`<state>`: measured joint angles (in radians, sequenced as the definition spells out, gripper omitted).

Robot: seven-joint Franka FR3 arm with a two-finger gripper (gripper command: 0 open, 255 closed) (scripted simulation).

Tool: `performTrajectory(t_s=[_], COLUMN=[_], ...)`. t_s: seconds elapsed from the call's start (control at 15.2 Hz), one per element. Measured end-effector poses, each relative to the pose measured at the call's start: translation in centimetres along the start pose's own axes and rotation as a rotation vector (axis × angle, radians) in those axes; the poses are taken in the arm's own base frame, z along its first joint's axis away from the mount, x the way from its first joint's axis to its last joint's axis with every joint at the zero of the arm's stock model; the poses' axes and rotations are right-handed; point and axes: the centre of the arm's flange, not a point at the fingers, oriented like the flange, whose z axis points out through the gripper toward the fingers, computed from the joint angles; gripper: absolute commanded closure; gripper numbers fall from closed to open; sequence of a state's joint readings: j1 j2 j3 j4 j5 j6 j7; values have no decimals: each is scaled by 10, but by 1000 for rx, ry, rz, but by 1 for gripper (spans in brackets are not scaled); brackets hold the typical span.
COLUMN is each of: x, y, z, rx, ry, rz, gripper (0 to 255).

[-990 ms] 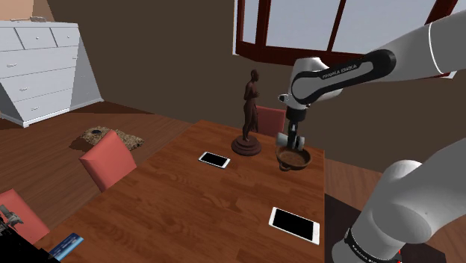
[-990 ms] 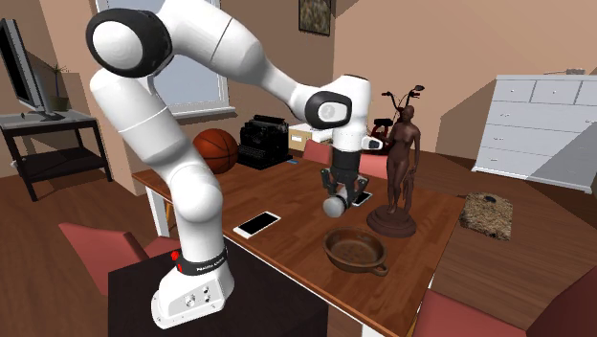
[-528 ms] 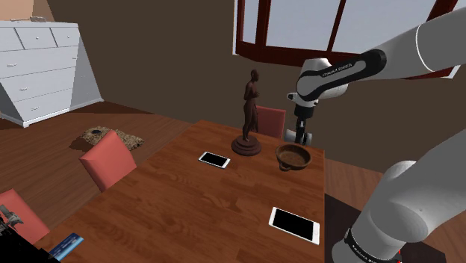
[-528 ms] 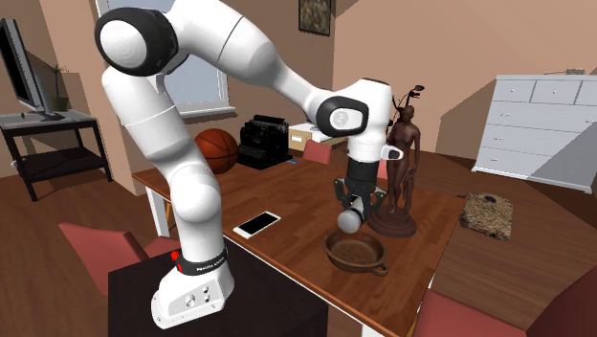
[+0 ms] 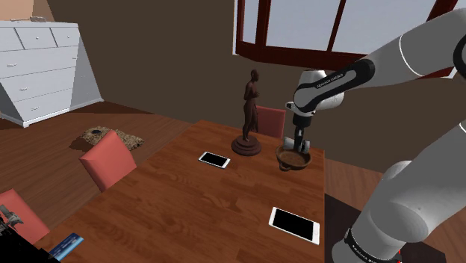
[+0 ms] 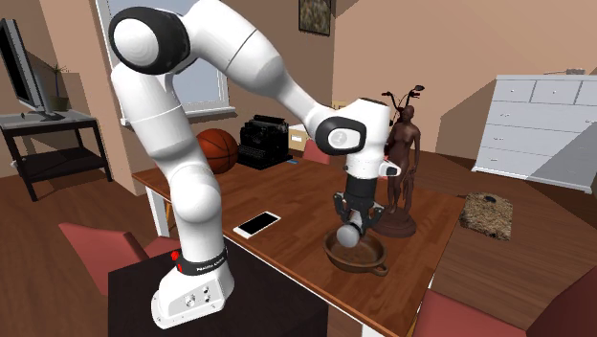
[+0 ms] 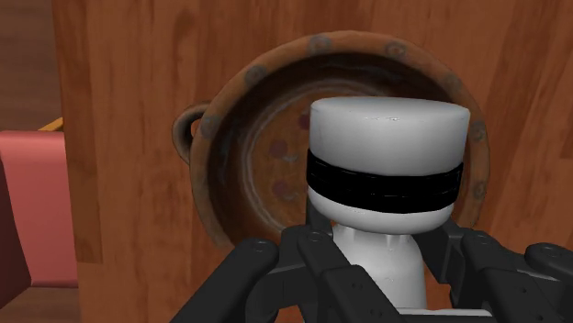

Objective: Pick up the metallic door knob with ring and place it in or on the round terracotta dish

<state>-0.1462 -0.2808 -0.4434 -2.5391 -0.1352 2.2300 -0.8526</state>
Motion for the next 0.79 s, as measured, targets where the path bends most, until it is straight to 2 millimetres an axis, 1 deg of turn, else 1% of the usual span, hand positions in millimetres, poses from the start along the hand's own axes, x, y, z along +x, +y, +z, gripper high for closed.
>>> performTrajectory(t_s=[0.2, 0.26, 0.59, 0.66, 0.79], x=[0, 0, 1, 1, 1], y=[2, 2, 2, 2, 2], z=[16, 18, 21, 21, 21], rx=[0, 0, -1, -1, -1], ry=[0, 0, 0, 0, 1], rz=[0, 0, 0, 0, 0], gripper=[255, 255, 255, 0, 0])
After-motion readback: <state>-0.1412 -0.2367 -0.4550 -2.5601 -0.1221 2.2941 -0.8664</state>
